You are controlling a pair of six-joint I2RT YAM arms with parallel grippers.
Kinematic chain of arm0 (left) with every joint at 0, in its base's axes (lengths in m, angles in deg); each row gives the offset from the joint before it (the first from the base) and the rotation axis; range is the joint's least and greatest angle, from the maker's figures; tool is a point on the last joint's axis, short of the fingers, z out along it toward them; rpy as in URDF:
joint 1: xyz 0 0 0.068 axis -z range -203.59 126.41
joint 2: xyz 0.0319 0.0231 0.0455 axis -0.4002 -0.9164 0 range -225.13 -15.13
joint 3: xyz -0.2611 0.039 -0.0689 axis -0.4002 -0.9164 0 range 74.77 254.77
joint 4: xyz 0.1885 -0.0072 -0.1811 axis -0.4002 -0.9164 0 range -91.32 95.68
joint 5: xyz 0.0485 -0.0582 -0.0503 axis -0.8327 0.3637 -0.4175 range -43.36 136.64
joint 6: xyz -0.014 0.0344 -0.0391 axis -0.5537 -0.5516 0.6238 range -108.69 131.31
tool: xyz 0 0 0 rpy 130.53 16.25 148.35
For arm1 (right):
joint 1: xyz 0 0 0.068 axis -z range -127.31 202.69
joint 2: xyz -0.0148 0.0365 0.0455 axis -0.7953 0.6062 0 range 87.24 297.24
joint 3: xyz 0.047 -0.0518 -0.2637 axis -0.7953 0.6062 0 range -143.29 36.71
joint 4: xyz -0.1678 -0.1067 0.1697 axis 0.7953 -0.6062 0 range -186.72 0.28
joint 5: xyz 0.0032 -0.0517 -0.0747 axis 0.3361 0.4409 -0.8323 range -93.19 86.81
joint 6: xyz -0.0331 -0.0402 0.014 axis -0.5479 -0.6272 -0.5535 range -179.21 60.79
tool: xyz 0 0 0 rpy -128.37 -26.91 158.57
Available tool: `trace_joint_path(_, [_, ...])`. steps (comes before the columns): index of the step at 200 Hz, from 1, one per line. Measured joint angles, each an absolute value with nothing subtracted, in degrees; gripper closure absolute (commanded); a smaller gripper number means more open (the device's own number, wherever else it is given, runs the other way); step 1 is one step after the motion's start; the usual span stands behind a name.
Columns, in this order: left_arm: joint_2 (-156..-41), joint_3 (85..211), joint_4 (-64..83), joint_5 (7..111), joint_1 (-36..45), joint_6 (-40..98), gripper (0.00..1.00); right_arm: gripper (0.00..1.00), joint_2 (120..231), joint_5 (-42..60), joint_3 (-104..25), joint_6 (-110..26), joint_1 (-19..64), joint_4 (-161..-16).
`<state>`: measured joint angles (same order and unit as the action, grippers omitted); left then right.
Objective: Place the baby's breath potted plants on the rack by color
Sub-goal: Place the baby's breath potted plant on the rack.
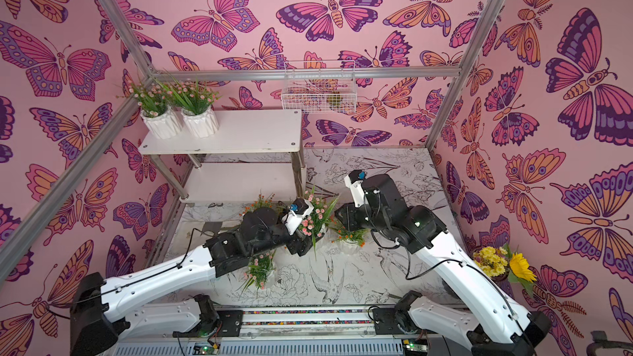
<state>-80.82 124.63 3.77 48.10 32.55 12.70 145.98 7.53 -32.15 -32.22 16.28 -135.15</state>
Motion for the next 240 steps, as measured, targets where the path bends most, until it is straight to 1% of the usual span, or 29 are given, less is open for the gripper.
trace_joint_path(43, [-80.82, 129.00, -0.43, 47.33, 31.02, 12.41, 0.30, 0.75, 142.52, 6.92, -28.26, -32.14, 17.86, -135.24])
trace_joint_path(85, [-80.80, 135.34, -5.35, 47.02, 27.74, 12.13, 0.30, 0.74, 139.68, 6.73, -24.22, -31.52, 18.91, -134.89])
trace_joint_path(157, [-80.93, 145.07, -11.27, 47.77, 21.84, 11.49, 0.30, 0.74, 138.22, 6.77, -20.15, -30.48, 19.36, -133.67])
trace_joint_path(201, [-84.29, 152.94, -13.72, 50.52, 17.68, 11.52, 0.30, 0.74, 137.67, 6.97, -18.58, -30.06, 19.67, -132.71])
trace_joint_path(240, [-87.33, 158.49, -16.10, 52.14, 15.78, 11.49, 0.30, 0.74, 137.67, 6.99, -17.79, -29.58, 19.71, -132.18])
